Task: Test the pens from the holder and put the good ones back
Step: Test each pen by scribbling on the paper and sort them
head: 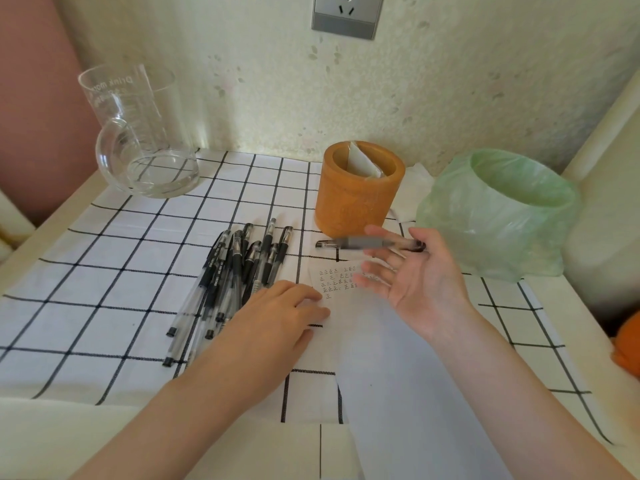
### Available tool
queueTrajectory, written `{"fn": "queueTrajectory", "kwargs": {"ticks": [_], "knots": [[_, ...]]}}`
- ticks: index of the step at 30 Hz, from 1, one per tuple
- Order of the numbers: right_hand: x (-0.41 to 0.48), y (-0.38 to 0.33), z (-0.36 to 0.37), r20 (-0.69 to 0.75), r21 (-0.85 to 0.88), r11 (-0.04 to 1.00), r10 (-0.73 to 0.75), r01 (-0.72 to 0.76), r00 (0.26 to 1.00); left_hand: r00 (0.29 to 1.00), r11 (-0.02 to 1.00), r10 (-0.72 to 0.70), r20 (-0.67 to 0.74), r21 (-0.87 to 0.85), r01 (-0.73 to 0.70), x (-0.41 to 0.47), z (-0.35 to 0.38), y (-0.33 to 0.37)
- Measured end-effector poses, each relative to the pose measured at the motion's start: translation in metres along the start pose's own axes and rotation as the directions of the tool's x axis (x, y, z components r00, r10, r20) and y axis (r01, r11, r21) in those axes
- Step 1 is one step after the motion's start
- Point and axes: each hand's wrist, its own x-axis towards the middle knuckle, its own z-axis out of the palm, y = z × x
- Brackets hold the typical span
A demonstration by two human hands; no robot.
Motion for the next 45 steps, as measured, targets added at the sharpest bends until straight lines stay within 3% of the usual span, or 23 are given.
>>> {"fn": "queueTrajectory", "kwargs": {"ticks": [3,13,19,26,32,39,45], "knots": [[0.001,0.003,0.001,0.009,-0.13,0.991,-0.001,0.002,1.0,1.0,1.0,-0.004,0.005,0.002,0.004,0.0,0.0,0.0],[0.003,0.009,0.004,0.105,-0.07,0.993,-0.082,0.09,0.991,1.0,0.996,-0.021,0.005,-0.083,0.021,-0.002,-0.001,0.001],[0.009,0.019,-0.001,0.066,-0.262,0.954,-0.131,0.144,0.989,0.997,0.997,-0.048,0.066,-0.056,0.052,-0.002,-0.003,0.001],[0.009,0.03,-0.004,0.11,-0.547,0.78,-0.293,0.303,0.95,0.996,0.997,-0.046,0.078,-0.061,0.051,-0.001,-0.006,0.002],[0.016,0.045,-0.006,0.076,-0.691,0.592,-0.512,0.416,0.855,0.996,0.995,-0.038,0.084,-0.094,0.046,-0.001,-0.007,0.004],[0.024,0.053,-0.012,0.085,-0.762,0.48,-0.593,0.436,0.801,0.992,0.995,-0.05,0.114,-0.083,0.06,0.0,-0.008,0.004],[0.026,0.054,-0.014,0.135,-0.753,0.461,-0.59,0.469,0.796,0.991,0.996,-0.054,0.126,-0.069,0.063,0.0,-0.008,0.005]]}}
